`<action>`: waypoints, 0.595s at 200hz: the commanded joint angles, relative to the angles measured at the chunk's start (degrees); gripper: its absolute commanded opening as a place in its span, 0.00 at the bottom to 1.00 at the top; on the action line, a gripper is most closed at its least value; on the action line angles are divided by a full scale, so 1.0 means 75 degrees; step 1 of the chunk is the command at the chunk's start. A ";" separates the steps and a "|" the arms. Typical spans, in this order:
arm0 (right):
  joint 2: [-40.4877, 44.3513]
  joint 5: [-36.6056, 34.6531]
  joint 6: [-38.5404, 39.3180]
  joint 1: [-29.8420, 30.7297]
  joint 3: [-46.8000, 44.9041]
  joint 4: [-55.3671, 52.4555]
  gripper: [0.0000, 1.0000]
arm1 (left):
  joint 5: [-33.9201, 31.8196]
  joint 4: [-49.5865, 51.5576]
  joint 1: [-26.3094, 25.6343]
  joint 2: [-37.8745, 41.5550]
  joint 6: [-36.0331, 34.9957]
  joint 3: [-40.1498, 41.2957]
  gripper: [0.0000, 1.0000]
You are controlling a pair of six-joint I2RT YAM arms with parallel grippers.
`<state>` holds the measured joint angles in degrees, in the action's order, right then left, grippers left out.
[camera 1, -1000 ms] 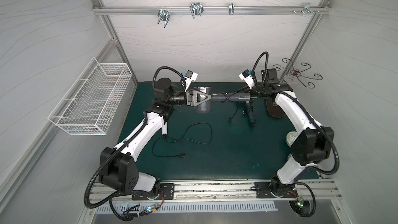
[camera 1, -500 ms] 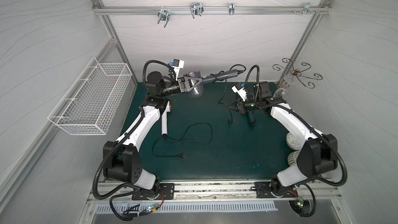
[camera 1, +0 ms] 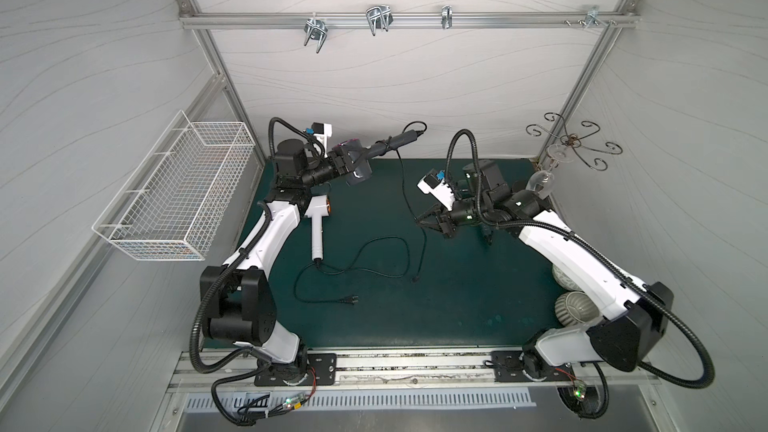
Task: Wrap the cord around the hair dryer
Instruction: Wrap the power cord around the hair dryer.
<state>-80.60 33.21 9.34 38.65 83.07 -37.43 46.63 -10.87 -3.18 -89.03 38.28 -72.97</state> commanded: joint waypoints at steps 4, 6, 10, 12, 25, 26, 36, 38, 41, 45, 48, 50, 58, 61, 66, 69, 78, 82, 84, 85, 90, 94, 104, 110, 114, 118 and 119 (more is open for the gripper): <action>0.0328 -0.0594 0.0764 0.0437 0.0814 -0.1489 0.00 | -0.0956 0.0137 0.0072 -0.0092 -0.0821 -0.0097 0.00; 0.0328 -0.0622 0.0783 0.0460 0.0870 -0.1531 0.00 | -0.0979 0.0184 0.0072 -0.0093 -0.0849 -0.0096 0.00; 0.0345 -0.0677 0.0839 0.0498 0.0985 -0.1618 0.00 | -0.1033 0.0257 0.0072 -0.0104 -0.0927 -0.0081 0.00; 0.0350 -0.0695 0.0863 0.0525 0.1039 -0.1657 0.00 | -0.1054 0.0281 0.0072 -0.0105 -0.0960 -0.0071 0.00; 0.0390 -0.0805 0.0972 0.0620 0.1382 -0.1867 0.00 | -0.1189 0.0501 0.0074 -0.0140 -0.1151 -0.0034 0.00; 0.0389 -0.0812 0.0976 0.0627 0.1411 -0.1878 0.00 | -0.1201 0.0512 0.0073 -0.0134 -0.1159 -0.0028 0.00; 0.0389 -0.0851 0.1071 0.0668 0.1670 -0.2011 0.00 | -0.1283 0.0640 0.0072 -0.0164 -0.1283 0.0002 0.00; 0.0390 -0.0859 0.1080 0.0678 0.1729 -0.2030 0.00 | -0.1295 0.0673 0.0072 -0.0170 -0.1316 0.0002 0.00; 0.0377 -0.0855 0.1097 0.0683 0.1785 -0.2066 0.00 | -0.1319 0.0713 0.0071 -0.0175 -0.1345 0.0011 0.00; 0.0369 -0.0842 0.1114 0.0693 0.1916 -0.2110 0.00 | -0.1367 0.0786 0.0072 -0.0186 -0.1399 0.0014 0.00; 0.0355 -0.0832 0.1125 0.0697 0.1987 -0.2136 0.00 | -0.1395 0.0828 0.0072 -0.0183 -0.1442 0.0023 0.00; 0.0344 -0.0837 0.1137 0.0703 0.2057 -0.2158 0.00 | -0.1414 0.0861 0.0072 -0.0186 -0.1470 0.0025 0.00; 0.0311 -0.0844 0.1193 0.0731 0.2283 -0.2239 0.00 | -0.1453 0.0945 0.0072 -0.0193 -0.1551 0.0064 0.00; 0.0290 -0.0860 0.1208 0.0745 0.2367 -0.2273 0.00 | -0.1459 0.0975 0.0072 -0.0198 -0.1578 0.0070 0.00; 0.0255 -0.0874 0.1252 0.0765 0.2510 -0.2343 0.00 | -0.1503 0.1042 0.0072 -0.0195 -0.1637 0.0082 0.00; 0.0239 -0.0898 0.1275 0.0783 0.2607 -0.2386 0.00 | -0.1515 0.1081 0.0072 -0.0188 -0.1675 0.0084 0.00; 0.0153 -0.0967 0.1368 0.0799 0.2863 -0.2530 0.00 | -0.1556 0.1198 0.0061 -0.0181 -0.1795 0.0095 0.00; 0.0124 -0.0994 0.1418 0.0820 0.2975 -0.2601 0.00 | -0.1585 0.1259 0.0052 -0.0169 -0.1846 0.0107 0.00; 0.0110 -0.1012 0.1439 0.0819 0.3037 -0.2626 0.00 | -0.1602 0.1288 0.0050 -0.0165 -0.1879 0.0108 0.00; 0.0108 -0.1015 0.1444 0.0821 0.3064 -0.2650 0.00 | -0.1613 0.1310 0.0049 -0.0165 -0.1898 0.0108 0.00; 0.0063 -0.1036 0.1497 0.0820 0.3203 -0.2716 0.00 | -0.1660 0.1381 0.0038 -0.0152 -0.1975 0.0105 0.00; 0.0032 -0.1046 0.1532 0.0820 0.3323 -0.2773 0.00 | -0.1697 0.1443 0.0026 -0.0151 -0.2031 0.0117 0.00; -0.0041 -0.1093 0.1606 0.0834 0.3606 -0.2896 0.00 | -0.1747 0.1514 0.0014 -0.0149 -0.2131 0.0120 0.00; -0.0077 -0.1117 0.1623 0.0838 0.3765 -0.2952 0.00 | -0.1763 0.1569 0.0004 -0.0157 -0.2170 0.0131 0.00; -0.0100 -0.1133 0.1661 0.0840 0.3862 -0.2998 0.00 | -0.1775 0.1584 0.0002 -0.0163 -0.2185 0.0132 0.00; -0.0122 -0.1168 0.1686 0.0846 0.3951 -0.3039 0.00 | -0.1776 0.1591 -0.0013 -0.0161 -0.2206 0.0132 0.00; -0.0125 -0.1169 0.1691 0.0846 0.3973 -0.3050 0.00 | -0.1776 0.1602 -0.0017 -0.0162 -0.2208 0.0132 0.00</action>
<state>-82.30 20.12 18.00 43.33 107.42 -55.40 44.36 1.69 -4.45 -89.91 26.17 -72.14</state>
